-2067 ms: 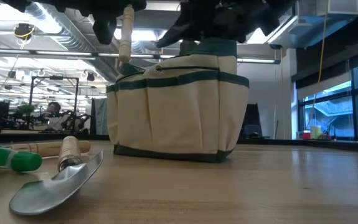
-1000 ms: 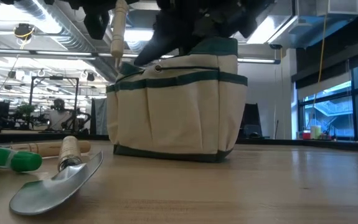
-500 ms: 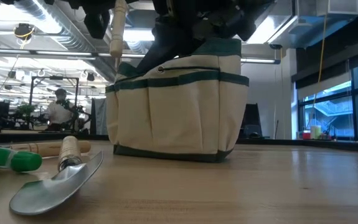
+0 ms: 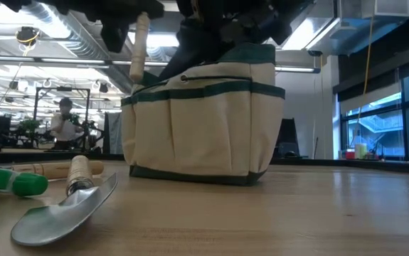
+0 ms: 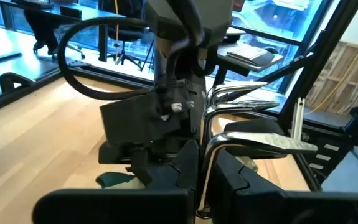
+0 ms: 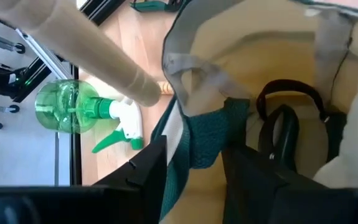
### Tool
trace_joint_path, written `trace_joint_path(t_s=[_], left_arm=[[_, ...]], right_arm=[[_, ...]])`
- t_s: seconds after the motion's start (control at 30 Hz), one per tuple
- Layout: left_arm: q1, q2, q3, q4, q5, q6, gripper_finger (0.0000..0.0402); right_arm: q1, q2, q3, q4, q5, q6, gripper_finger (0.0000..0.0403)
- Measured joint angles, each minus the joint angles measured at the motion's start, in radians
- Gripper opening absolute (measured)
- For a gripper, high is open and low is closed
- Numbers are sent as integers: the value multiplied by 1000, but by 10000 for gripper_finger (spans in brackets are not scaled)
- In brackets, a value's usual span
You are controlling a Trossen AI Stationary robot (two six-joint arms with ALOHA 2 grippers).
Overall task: Pick & Place Garden tools in Gardening bag
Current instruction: Put the brown hand rake into the green gardening bag
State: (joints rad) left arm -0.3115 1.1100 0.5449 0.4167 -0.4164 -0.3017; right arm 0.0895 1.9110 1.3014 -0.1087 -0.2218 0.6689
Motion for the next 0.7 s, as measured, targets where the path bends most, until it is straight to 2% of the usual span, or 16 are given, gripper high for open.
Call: trace_joint_path(t_s=[0.13,0.23,0.37,0.53,0.7], left_arm=[[0,21,0,37,0,-1,6],[2,38,0,58,0,1,6],[13,78,0,89,1,5,6],[32,140,0,212,10,24,6],[45,188,0,238,29,7,6]], right_arm=[[1,0,0,-27,1,16,153],[0,0,0,-39,8,22,133],[0,0,0,-48,8,24,78],[0,-1,0,-50,-4,27,10],[0,-2,0,-54,-12,31,6]])
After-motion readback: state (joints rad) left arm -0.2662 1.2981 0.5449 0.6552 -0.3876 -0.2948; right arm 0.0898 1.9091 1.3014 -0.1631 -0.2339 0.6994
